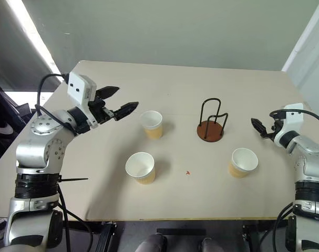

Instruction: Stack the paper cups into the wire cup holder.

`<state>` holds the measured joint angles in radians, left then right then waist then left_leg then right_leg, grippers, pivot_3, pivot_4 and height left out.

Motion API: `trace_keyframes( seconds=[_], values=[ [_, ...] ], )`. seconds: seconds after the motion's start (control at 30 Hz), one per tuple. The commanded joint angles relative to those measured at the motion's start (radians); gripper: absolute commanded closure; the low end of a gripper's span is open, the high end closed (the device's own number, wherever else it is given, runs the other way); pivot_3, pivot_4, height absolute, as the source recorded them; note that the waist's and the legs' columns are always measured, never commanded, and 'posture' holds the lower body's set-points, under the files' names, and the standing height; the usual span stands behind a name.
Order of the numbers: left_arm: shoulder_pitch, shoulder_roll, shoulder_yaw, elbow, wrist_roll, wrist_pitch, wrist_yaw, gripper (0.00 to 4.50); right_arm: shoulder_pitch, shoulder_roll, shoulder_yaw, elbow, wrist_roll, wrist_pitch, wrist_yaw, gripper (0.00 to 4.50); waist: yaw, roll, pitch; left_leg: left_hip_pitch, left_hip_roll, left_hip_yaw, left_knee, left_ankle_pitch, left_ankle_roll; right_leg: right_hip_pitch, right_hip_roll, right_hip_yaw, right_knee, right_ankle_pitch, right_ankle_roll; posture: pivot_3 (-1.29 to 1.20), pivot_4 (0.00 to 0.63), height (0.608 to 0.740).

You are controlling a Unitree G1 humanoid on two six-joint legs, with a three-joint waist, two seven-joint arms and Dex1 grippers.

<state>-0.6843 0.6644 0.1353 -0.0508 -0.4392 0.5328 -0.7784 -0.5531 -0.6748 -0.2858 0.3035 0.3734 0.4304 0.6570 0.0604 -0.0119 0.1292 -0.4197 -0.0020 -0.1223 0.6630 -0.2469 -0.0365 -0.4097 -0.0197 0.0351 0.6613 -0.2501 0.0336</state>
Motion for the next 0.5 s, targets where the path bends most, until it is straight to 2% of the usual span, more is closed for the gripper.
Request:
trace_keyframes(
  seconds=[0.03, 0.27, 0.5],
  values=[
    [-0.020, 0.036, -0.009, -0.055, -0.062, 0.055, -0.084, 0.00, 0.027, -0.042, -0.006, -0.145, 0.072, 0.077, 0.082, 0.02, -0.001, 0.000, 0.000, 0.000, 0.000, 0.000, 0.000, 0.000, 0.000, 0.000, 0.000, 0.000, 0.000, 0.000, 0.000, 0.00, 0.150, 0.740],
    [0.001, 0.078, -0.030, -0.084, -0.128, 0.115, -0.202, 0.00, 0.043, -0.062, -0.005, -0.241, 0.127, 0.157, 0.148, 0.02, -0.004, 0.000, 0.000, 0.001, 0.000, -0.001, 0.001, 0.001, -0.001, 0.000, 0.000, 0.000, 0.000, 0.000, 0.000, 0.00, 0.150, 0.740],
    [0.006, 0.078, -0.018, -0.084, -0.150, 0.132, -0.210, 0.00, 0.030, -0.037, 0.019, -0.273, 0.130, 0.164, 0.156, 0.02, -0.004, 0.000, 0.000, 0.001, 0.000, -0.001, 0.001, 0.001, 0.000, 0.001, 0.000, 0.000, 0.000, 0.000, 0.000, 0.00, 0.150, 0.740]
  ],
)
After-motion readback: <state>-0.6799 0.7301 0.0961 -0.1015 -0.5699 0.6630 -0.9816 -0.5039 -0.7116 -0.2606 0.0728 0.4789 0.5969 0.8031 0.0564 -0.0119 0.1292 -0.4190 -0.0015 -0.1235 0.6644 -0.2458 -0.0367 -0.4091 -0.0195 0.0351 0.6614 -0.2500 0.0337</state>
